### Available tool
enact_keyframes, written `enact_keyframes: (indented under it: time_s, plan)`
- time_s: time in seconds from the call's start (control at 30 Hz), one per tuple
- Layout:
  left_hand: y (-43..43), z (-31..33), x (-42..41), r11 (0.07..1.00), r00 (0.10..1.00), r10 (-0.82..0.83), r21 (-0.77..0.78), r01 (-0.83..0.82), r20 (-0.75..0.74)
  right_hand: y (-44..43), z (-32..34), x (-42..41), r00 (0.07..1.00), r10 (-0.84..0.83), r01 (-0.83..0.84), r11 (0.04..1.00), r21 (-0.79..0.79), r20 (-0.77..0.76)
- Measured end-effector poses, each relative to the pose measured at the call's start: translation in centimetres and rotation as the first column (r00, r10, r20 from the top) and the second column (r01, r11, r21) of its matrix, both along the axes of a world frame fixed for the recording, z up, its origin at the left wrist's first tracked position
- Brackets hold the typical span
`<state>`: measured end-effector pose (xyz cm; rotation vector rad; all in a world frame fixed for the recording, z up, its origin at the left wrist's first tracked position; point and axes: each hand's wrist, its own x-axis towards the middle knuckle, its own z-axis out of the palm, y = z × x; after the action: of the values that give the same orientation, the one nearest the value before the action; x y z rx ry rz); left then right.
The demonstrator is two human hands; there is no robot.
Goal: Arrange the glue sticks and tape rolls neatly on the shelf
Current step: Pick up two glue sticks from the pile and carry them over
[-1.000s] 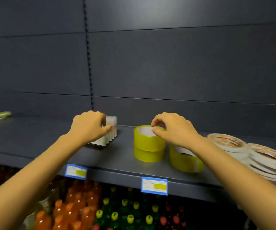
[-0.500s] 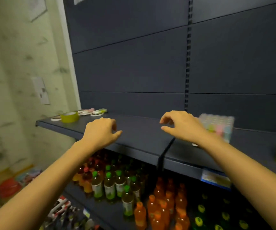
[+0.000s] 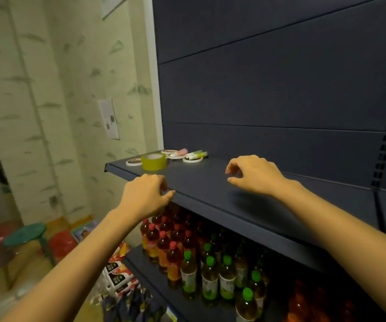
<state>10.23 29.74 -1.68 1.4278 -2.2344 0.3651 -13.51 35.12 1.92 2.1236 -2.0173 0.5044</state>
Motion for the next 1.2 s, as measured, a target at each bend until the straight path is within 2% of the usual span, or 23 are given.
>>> enact_keyframes:
  time_s: [0.2,0.37,0.47,0.57,0.7,0.9,1.07,1.2]
  plan:
    - [-8.8,0.1,1.7,1.0,1.0,0.02,-0.018,-0.02,-0.021,-10.4,0.0,0.8,1.0,-0.004,0.004,1.0,0.005,-0.002]
    - [-16.4,1.7,1.6,1.0,1.0,0.01,-0.004,-0.01,-0.009,-18.6,0.4,-0.3,0.997,-0.067,0.069,0.995,0.074,-0.025]
    - [-20.1,1.7,1.2,1.0,0.999,-0.006,0.003,0.006,-0.051,-22.9,-0.5,-0.9,0.995,-0.098,0.101,0.987,0.121,-0.035]
    - [-23.2,1.2,0.5,0.998,0.995,-0.053,0.023,0.055,-0.086,-26.4,-1.6,-1.3,0.991,-0.128,0.133,0.974,0.182,-0.038]
    - [-27.4,1.3,-0.2,0.993,0.984,-0.115,0.023,0.119,-0.14,-30.7,-2.3,-1.8,0.987,-0.138,0.151,0.971,0.186,-0.083]
    - [-34.0,1.4,-1.0,0.978,0.975,-0.204,0.027,0.206,-0.084,-36.5,-3.3,-2.0,0.974,-0.176,0.196,0.969,0.147,-0.14]
    - [-39.2,2.6,-1.8,0.939,0.939,-0.342,0.026,0.343,-0.025,-39.9,-4.0,-2.2,0.945,-0.207,0.256,0.95,0.178,-0.251]
    - [-42.3,3.4,-2.5,0.899,0.899,-0.437,0.014,0.437,-0.008,-41.3,-4.3,-1.9,0.877,-0.218,0.316,0.933,0.171,-0.428]
